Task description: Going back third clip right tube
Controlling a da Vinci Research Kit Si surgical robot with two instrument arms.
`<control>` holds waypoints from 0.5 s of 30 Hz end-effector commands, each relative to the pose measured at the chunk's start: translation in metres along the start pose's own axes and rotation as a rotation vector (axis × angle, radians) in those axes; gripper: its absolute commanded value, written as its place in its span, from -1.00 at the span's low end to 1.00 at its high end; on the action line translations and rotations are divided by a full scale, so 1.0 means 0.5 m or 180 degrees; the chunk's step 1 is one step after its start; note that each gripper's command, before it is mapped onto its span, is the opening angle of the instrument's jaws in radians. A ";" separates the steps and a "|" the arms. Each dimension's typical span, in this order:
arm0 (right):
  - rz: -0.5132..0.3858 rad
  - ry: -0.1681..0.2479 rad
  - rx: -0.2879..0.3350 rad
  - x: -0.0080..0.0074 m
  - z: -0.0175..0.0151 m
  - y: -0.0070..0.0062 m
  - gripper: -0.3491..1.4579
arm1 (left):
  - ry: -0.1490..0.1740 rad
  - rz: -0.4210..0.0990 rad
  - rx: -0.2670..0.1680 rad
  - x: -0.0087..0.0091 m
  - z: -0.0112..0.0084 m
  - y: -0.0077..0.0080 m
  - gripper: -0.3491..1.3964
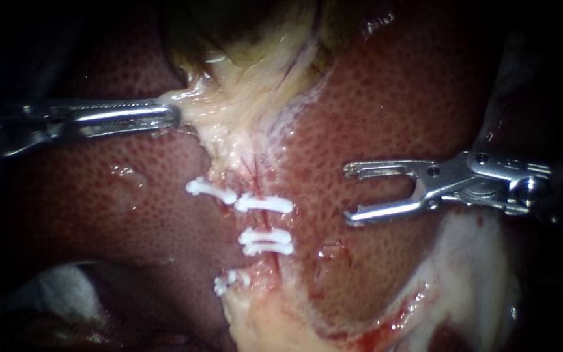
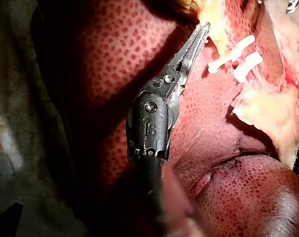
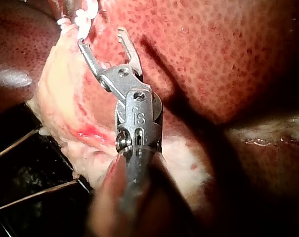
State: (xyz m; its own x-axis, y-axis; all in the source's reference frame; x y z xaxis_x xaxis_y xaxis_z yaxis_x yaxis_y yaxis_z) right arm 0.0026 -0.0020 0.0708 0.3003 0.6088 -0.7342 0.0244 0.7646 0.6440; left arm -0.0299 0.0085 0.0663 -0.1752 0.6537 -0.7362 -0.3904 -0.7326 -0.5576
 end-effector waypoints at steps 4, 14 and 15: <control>0.0002 -0.0001 0.0002 0.0001 -0.0001 -0.0004 -0.07 | -0.0012 0.0023 -0.0042 -0.0024 0.0040 0.0005 -1.00; 0.0006 -0.0001 0.0015 0.0007 -0.0002 -0.0010 -0.06 | -0.0102 0.0057 -0.0150 -0.0071 0.0149 0.0024 -1.00; 0.0006 -0.0001 0.0016 0.0007 -0.0002 -0.0010 -0.06 | -0.0111 0.0061 -0.0158 -0.0074 0.0158 0.0025 -1.00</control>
State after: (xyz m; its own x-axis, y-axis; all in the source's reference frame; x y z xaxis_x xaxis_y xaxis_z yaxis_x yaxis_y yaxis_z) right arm 0.0027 -0.0021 0.0702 0.3005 0.6104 -0.7329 0.0278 0.7625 0.6464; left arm -0.0372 0.0066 0.0715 -0.2122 0.6436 -0.7353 -0.3397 -0.7541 -0.5620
